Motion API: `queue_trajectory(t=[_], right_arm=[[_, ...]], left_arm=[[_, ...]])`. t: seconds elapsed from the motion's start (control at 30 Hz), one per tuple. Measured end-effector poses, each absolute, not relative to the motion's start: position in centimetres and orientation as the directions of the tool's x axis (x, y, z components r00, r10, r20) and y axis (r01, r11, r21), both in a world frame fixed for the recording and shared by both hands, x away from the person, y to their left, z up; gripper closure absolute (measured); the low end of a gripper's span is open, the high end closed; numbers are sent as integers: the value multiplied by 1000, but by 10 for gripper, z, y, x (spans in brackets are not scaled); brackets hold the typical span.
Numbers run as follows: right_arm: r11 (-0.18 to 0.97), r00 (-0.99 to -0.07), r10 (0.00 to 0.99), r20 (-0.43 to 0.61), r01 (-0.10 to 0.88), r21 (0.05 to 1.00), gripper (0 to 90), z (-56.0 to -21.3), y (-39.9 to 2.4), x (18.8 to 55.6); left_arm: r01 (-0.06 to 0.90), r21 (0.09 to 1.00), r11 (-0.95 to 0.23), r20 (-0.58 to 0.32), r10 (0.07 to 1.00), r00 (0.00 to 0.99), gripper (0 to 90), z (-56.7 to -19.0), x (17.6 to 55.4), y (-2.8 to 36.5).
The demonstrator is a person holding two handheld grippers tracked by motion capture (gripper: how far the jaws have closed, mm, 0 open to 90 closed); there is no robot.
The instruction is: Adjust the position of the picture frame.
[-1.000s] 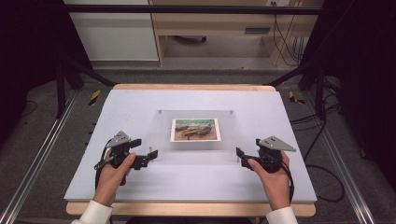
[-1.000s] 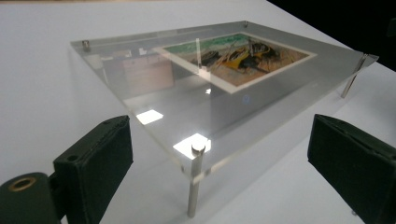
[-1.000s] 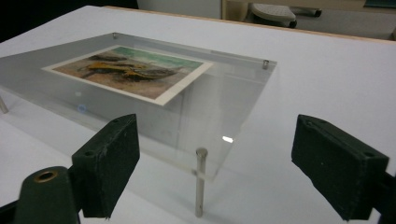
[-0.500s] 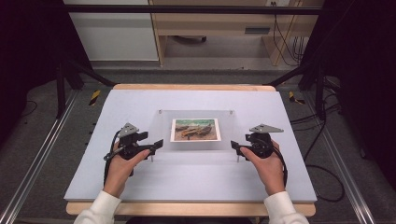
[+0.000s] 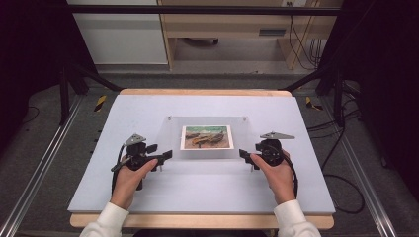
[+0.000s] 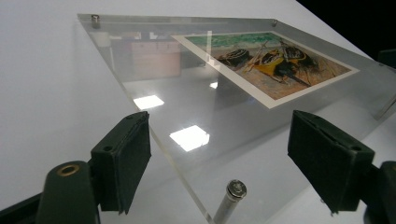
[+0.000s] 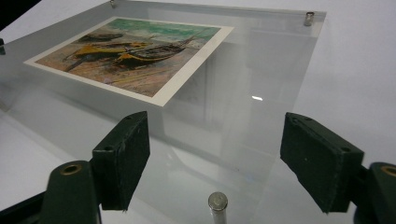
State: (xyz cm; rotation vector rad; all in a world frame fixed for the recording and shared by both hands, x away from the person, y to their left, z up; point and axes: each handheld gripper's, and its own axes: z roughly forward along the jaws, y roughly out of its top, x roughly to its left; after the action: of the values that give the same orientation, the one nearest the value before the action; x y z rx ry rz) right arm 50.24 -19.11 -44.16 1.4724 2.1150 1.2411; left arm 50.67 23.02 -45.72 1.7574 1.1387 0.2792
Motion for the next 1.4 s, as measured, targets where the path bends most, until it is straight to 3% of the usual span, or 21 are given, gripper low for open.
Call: queue_trajectory(t=[0.3,0.87,1.4], right_arm=[[24,-420,841,342,660,751,197,-451,-197,505],[-39,-426,771,473,710,703,177,-461,-206,512],[-42,-414,784,463,709,704,198,-460,-203,514]], left_arm=[[626,780,3,-421,743,521,181,-468,514,238],[622,783,-1,-422,734,532,181,-469,518,236],[644,765,5,-436,740,513,269,-467,524,239]])
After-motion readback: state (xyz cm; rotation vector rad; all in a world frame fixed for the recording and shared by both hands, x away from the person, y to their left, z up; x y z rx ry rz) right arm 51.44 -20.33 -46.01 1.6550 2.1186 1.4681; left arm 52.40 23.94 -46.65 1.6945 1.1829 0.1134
